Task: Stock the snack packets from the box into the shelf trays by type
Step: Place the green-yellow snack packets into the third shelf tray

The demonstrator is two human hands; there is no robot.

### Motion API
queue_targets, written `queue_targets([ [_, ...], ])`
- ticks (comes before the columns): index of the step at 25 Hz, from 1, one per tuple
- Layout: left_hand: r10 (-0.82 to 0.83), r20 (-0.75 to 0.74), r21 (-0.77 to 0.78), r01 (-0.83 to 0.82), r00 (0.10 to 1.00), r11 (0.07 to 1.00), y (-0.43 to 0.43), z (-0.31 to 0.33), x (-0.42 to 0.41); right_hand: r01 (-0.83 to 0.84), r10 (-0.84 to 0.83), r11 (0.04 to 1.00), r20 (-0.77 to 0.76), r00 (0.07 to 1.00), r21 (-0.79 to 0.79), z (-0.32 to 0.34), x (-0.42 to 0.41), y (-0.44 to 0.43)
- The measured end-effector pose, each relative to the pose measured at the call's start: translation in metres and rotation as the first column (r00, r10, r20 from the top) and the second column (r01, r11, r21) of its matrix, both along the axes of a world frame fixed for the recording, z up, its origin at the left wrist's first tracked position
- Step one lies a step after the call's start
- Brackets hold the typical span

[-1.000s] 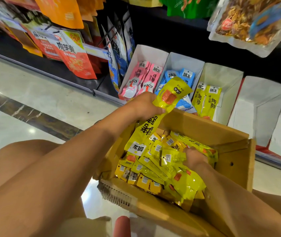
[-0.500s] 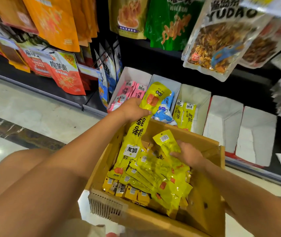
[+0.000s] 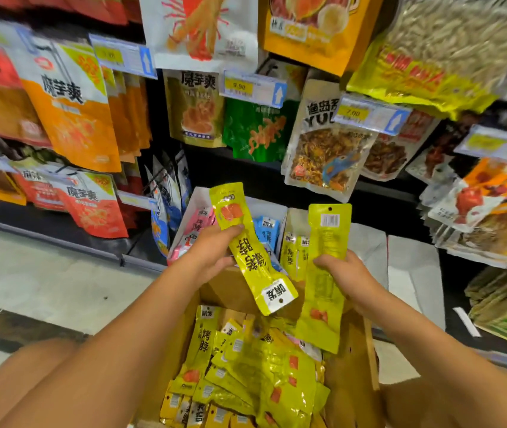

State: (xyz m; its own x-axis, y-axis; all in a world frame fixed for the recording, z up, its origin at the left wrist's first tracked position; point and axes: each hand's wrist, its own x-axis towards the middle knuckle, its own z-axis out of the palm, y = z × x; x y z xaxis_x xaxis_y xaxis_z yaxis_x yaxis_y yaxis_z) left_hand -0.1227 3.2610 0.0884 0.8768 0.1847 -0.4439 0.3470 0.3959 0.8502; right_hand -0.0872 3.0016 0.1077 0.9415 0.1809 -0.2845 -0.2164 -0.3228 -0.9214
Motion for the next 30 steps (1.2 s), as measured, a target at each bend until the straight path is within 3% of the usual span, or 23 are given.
queue_targets([
  [3, 0.065, 0.033, -0.096, -0.062, 0.997, 0.993, -0.005, 0.000, 0.005, 0.111, -0.052, 0.971, -0.268, 0.962, 0.210, -0.022, -0.006, 0.015],
  [8, 0.163, 0.033, -0.189, -0.154, 0.986, 0.970, -0.005, -0.010, 0.010, 0.146, 0.070, 0.913, -0.499, 0.864, 0.380, -0.030, -0.008, 0.040],
  [10, 0.196, 0.018, -0.220, -0.187, 0.980, 0.957, -0.004, -0.013, 0.013, 0.168, 0.093, 0.880, -0.507, 0.857, 0.444, -0.032, -0.004, 0.041],
  [14, 0.211, -0.036, -0.198, -0.214, 0.977, 0.957, -0.002, -0.018, 0.014, 0.126, 0.007, 0.907, -0.314, 0.949, 0.401, -0.039, 0.000, 0.041],
  [16, 0.199, -0.092, -0.072, -0.205, 0.976, 0.976, 0.003, -0.022, 0.012, 0.113, -0.007, 0.911, -0.260, 0.966, 0.396, -0.035, 0.004, 0.039],
  [18, 0.280, -0.100, 0.249, -0.249, 0.955, 0.936, 0.010, -0.024, 0.008, 0.072, -0.015, 0.933, -0.162, 0.987, 0.352, -0.031, 0.011, 0.033],
  [20, 0.295, 0.043, 0.641, -0.253, 0.955, 0.725, 0.012, -0.022, 0.002, 0.008, 0.003, 0.978, -0.054, 0.999, 0.209, -0.029, 0.019, 0.027],
  [22, 0.054, 0.215, 0.878, -0.217, 0.975, 0.426, 0.010, -0.016, -0.004, -0.097, 0.096, 0.993, 0.020, 0.995, 0.065, -0.026, 0.022, 0.021],
  [23, -0.149, 0.209, 0.928, -0.148, 0.966, 0.341, 0.007, -0.013, -0.006, -0.156, 0.156, 0.988, 0.024, 0.987, 0.010, -0.024, 0.023, 0.019],
  [26, -0.562, -0.073, 0.935, 0.252, 0.824, 0.248, -0.007, -0.014, -0.010, -0.322, 0.321, 0.946, -0.035, 0.946, -0.026, -0.020, 0.021, 0.015],
  [28, -0.657, -0.221, 0.849, 0.473, 0.721, 0.235, -0.015, -0.020, -0.015, -0.393, 0.391, 0.920, -0.068, 0.918, -0.014, -0.020, 0.019, 0.013],
  [30, -0.691, -0.298, 0.794, 0.573, 0.659, 0.205, -0.018, -0.027, -0.017, -0.438, 0.436, 0.899, -0.097, 0.895, -0.002, -0.020, 0.017, 0.012],
])
